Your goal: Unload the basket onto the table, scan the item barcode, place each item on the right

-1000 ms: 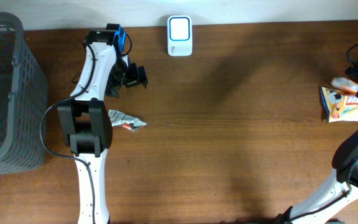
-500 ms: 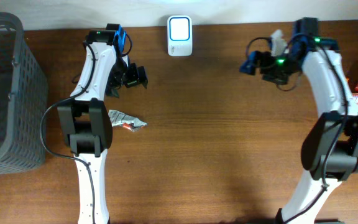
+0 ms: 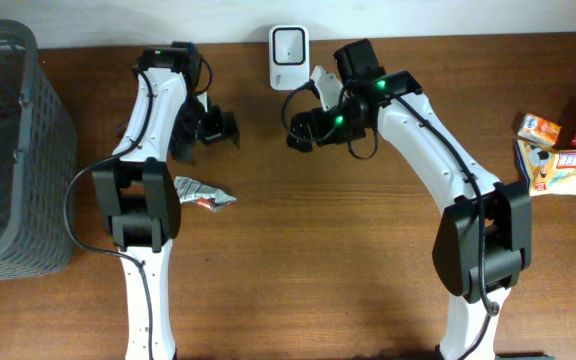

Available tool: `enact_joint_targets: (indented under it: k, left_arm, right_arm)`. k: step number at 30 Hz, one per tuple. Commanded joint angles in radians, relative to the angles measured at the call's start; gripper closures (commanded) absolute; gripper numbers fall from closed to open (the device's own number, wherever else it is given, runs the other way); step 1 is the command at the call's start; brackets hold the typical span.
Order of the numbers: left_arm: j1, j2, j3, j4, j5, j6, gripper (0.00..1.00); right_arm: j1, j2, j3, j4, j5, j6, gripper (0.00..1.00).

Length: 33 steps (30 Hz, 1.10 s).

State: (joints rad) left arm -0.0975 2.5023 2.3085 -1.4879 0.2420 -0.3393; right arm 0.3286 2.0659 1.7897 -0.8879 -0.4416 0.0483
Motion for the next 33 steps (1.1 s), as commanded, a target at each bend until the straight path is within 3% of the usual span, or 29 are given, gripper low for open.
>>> enact_joint_targets:
  k: [1, 4, 6, 9, 12, 15, 22, 26, 28, 30, 33]
  left_arm:
    - [0.006, -0.001, 0.011, -0.079, 0.194, 0.057, 0.04]
    - [0.013, -0.083, 0.011, -0.135, 0.074, 0.036, 0.11]
    - [0.011, -0.215, 0.011, -0.174, -0.103, -0.069, 0.11]
    - [0.001, -0.409, -0.005, -0.201, -0.207, -0.113, 0.01]
    - [-0.003, -0.634, -0.29, -0.2, -0.344, -0.237, 0.01]
    - [0.032, -0.781, -0.576, -0.055, -0.351, -0.252, 0.01]
    - [0.404, -0.778, -0.587, -0.005, -0.325, -0.204, 0.01]
    - [0.405, -0.778, -0.587, 0.003, -0.297, -0.183, 0.01]
    - [0.381, -0.778, -0.587, 0.0, -0.282, -0.154, 0.01]
    - [0.322, -0.778, -0.587, 0.004, -0.283, -0.13, 0.01]
    - [0.247, -0.778, -0.587, 0.045, -0.284, -0.14, 0.01]
  right_arm:
    - [-0.002, 0.007, -0.006, 0.005, 0.013, -0.008, 0.01]
    - [-0.002, 0.007, -0.006, 0.006, 0.013, -0.008, 0.01]
    - [-0.002, 0.007, -0.006, 0.006, 0.013, -0.008, 0.01]
    - [-0.002, 0.007, -0.006, 0.006, 0.013, -0.008, 0.01]
    - [-0.002, 0.007, -0.006, 0.006, 0.013, -0.008, 0.01]
    - [-0.002, 0.007, -0.006, 0.006, 0.013, -0.008, 0.01]
    - [-0.002, 0.007, -0.006, 0.06, 0.004, -0.007, 0.01]
    - [0.066, 0.032, -0.012, 0.102, -0.071, -0.058, 0.01]
    - [0.141, 0.068, -0.012, 0.134, -0.07, -0.123, 0.19]
    - [0.201, 0.101, -0.013, 0.214, -0.071, -0.119, 0.29]
    - [0.276, 0.155, -0.013, 0.348, -0.07, -0.123, 0.31]
